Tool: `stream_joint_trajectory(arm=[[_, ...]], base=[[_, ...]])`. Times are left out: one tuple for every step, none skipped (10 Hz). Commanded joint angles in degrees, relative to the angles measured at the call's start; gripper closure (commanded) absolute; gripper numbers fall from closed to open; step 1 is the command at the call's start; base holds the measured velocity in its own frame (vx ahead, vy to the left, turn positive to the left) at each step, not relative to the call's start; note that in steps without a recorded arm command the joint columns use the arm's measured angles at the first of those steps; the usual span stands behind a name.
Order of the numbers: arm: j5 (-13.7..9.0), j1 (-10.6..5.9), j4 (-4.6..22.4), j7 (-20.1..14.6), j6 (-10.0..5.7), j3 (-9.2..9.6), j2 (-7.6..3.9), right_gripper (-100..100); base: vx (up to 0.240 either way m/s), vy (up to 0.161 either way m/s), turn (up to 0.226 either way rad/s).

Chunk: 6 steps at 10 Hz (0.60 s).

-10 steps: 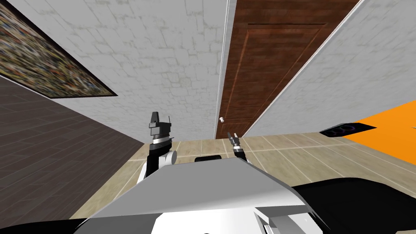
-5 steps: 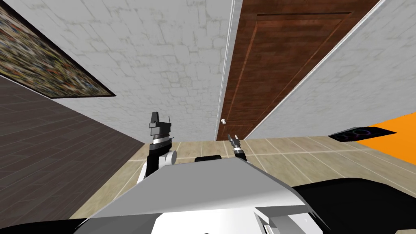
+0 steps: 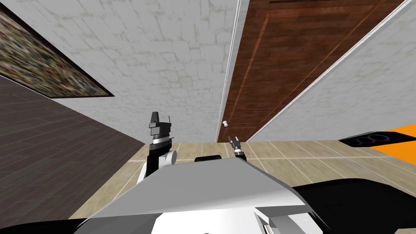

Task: Pull the door open

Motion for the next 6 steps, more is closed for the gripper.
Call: stream_joint_trajectory(arm=[[-0.1, -0.09, 1.4, 1.8, -0.17, -0.01, -0.32, -100], [-0.1, -0.32, 2.9, 3.4, -0.39, 0.0, -0.52, -100], [-0.2, -0.41, 3.4, 3.9, -0.47, 0.0, -0.59, -100], [-0.2, -0.57, 4.5, 5.0, -0.62, 0.01, -0.72, -100], [-0.2, -0.73, 5.5, 6.1, -0.77, 0.02, -0.86, -100], [-0.3, -0.86, 6.3, 7.0, -0.89, 0.02, -0.97, -100]], base=[[0.122, -0.024, 0.043], [0.159, -0.004, 0.05], [0.136, -0.003, 0.038], [0.117, -0.011, 0.036], [0.127, -0.012, 0.038], [0.13, -0.007, 0.047]])
